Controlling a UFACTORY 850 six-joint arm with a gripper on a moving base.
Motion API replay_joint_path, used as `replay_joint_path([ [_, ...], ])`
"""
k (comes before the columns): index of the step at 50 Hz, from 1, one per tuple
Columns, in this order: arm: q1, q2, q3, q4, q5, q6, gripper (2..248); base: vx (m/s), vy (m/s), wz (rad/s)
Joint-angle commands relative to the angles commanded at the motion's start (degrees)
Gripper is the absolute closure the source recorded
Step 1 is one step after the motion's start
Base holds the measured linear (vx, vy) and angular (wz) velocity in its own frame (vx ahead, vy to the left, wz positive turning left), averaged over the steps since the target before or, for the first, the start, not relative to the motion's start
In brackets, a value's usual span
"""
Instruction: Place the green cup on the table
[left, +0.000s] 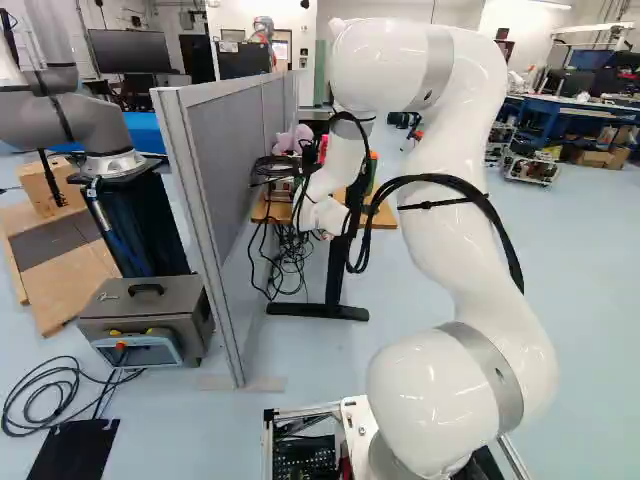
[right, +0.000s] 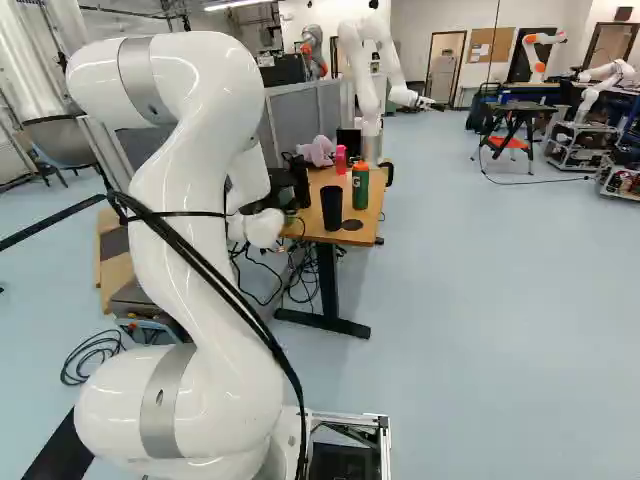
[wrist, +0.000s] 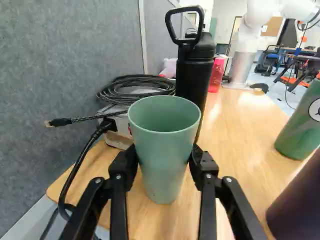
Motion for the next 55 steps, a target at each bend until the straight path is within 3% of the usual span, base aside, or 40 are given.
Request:
replay_joint_path([
  [2,0.0,0.0,0.0,0.0,0.0,0.0,126,0.0,0.0,0.0],
  [3,0.0,0.0,0.0,0.0,0.0,0.0,96,0.0,0.0,0.0],
  [7,0.0,0.0,0.0,0.0,0.0,0.0,96,0.0,0.0,0.0],
  [8,0.0,0.0,0.0,0.0,0.0,0.0,63,0.0,0.0,0.0],
  [12,0.0,0.0,0.0,0.0,0.0,0.0,63,0.0,0.0,0.0],
  [13,0.0,0.0,0.0,0.0,0.0,0.0,28,0.0,0.0,0.0],
  [18,0.0,0.0,0.0,0.0,0.0,0.0,28,0.0,0.0,0.0],
  [19,0.0,0.0,0.0,0.0,0.0,0.0,3,0.0,0.0,0.0],
  [30,0.1,1.0,0.6,0.0,0.0,0.0,3,0.0,0.0,0.0],
  [55,1.0,7.5,6.0,0.0,0.0,0.0,3,0.0,0.0,0.0],
])
